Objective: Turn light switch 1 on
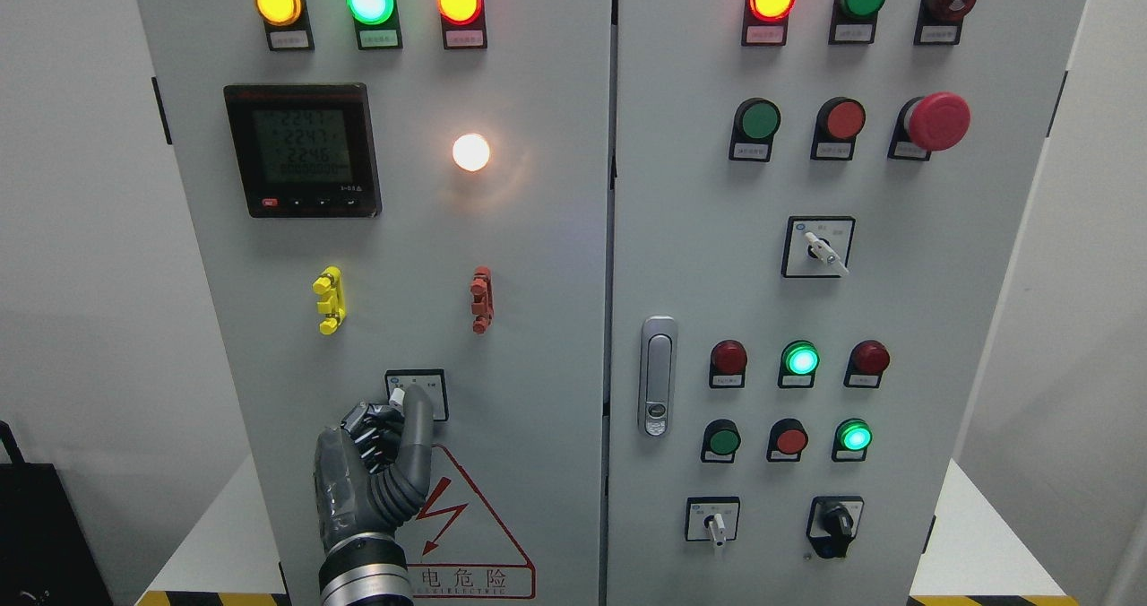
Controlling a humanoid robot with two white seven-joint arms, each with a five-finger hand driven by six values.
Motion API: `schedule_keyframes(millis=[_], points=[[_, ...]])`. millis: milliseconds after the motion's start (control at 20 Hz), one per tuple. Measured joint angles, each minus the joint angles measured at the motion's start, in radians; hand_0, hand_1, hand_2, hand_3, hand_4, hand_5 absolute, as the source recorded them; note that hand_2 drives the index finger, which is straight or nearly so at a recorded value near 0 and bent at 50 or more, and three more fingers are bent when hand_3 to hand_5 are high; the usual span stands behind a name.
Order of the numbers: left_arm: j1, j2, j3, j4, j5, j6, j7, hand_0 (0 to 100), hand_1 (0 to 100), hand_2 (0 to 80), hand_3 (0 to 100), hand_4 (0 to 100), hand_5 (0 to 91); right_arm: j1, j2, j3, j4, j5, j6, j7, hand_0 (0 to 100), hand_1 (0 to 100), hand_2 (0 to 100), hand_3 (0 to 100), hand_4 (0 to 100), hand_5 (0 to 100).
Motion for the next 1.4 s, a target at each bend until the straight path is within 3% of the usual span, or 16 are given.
schedule_keyframes(millis=[351, 1153, 1303, 1403], points=[[0.0, 0.0, 0.0, 0.0, 0.0, -0.006, -0.001, 33, 45, 61.0, 99, 94, 81.5, 0.0, 0.0, 0.0, 0.0, 0.0, 0.0, 0.0, 0, 0, 0, 0, 0, 0], [0.017, 0.002, 0.0, -0.003, 0.0, -0.012, -0.004, 26, 43, 62.0, 100, 94, 81.8, 0.0, 0.0, 0.0, 0.0, 0.0, 0.0, 0.0, 0, 0, 0, 0, 0, 0], [0.021, 0.002, -0.001, -0.004, 0.001, -0.015, -0.004, 17, 40, 62.4, 100, 94, 81.9, 0.0, 0.0, 0.0, 0.0, 0.0, 0.0, 0.0, 0, 0, 0, 0, 0, 0], [0.024, 0.003, -0.001, -0.004, 0.001, -0.018, -0.004, 5, 40, 62.8, 100, 94, 82.0, 0.0, 0.0, 0.0, 0.0, 0.0, 0.0, 0.0, 0, 0, 0, 0, 0, 0]])
